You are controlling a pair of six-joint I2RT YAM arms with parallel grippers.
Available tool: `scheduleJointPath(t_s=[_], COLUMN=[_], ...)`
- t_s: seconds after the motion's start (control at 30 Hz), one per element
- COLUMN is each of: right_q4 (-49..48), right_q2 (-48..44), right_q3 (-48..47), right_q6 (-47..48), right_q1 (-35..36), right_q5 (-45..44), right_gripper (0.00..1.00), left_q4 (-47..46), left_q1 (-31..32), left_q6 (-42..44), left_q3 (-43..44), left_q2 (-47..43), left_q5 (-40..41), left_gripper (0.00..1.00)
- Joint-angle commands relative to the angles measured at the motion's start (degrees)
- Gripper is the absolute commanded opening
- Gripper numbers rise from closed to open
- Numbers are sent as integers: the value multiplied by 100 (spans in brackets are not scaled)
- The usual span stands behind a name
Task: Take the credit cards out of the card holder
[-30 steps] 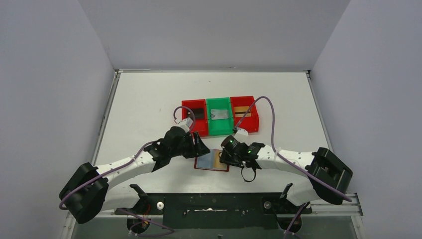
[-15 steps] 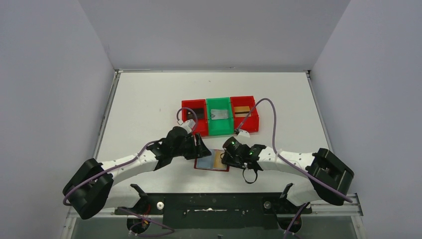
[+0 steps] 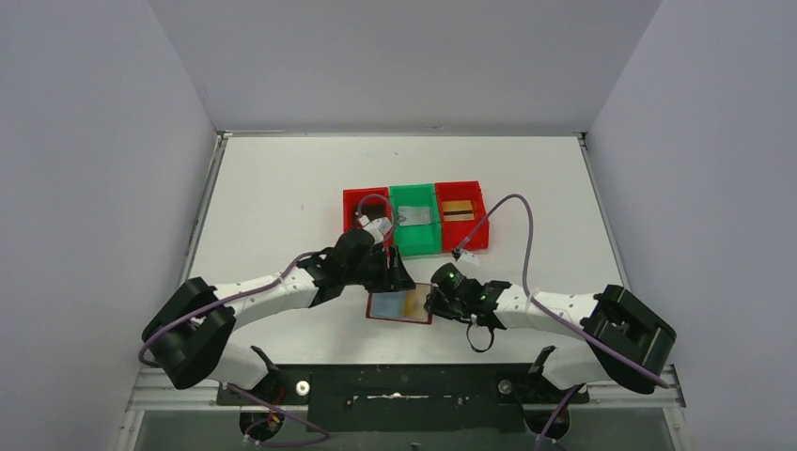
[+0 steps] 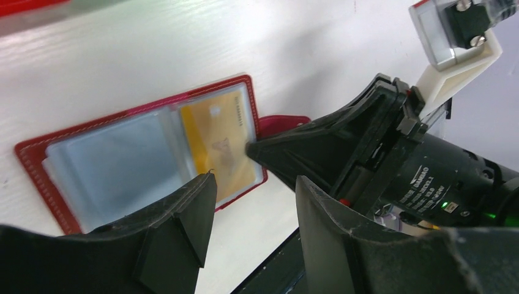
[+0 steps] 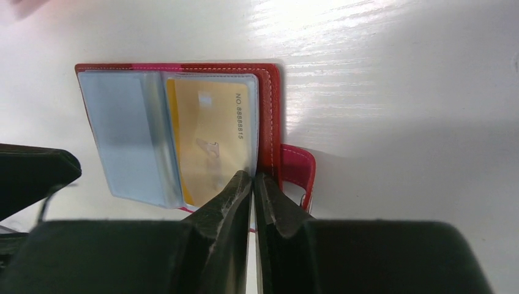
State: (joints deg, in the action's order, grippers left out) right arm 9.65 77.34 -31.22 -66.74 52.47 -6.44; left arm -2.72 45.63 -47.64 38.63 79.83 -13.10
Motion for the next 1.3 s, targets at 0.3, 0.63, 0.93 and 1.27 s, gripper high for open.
scheduleJointPath(t_s=[0.3, 0.63, 0.93, 1.27], right_q4=[-477, -659, -984, -1290], right_q2=[21, -1, 42, 89], right_q3=[496, 680, 886, 1065], right_q6=[-271, -348, -416, -479], right_q1=[-148, -237, -383, -517], right_q5=[-8, 89, 322, 527], right_gripper=[0, 0, 0, 0], left_q4=[873, 1183, 1627, 1953], left_q1=[383, 404, 555, 620], left_q6=[142, 67, 157, 73], left_q3=[850, 860, 1149, 1289], left_q2=[898, 1156, 1625, 1883], left_q5=[567, 884, 1006, 1052], left_gripper=[47, 45, 36, 36])
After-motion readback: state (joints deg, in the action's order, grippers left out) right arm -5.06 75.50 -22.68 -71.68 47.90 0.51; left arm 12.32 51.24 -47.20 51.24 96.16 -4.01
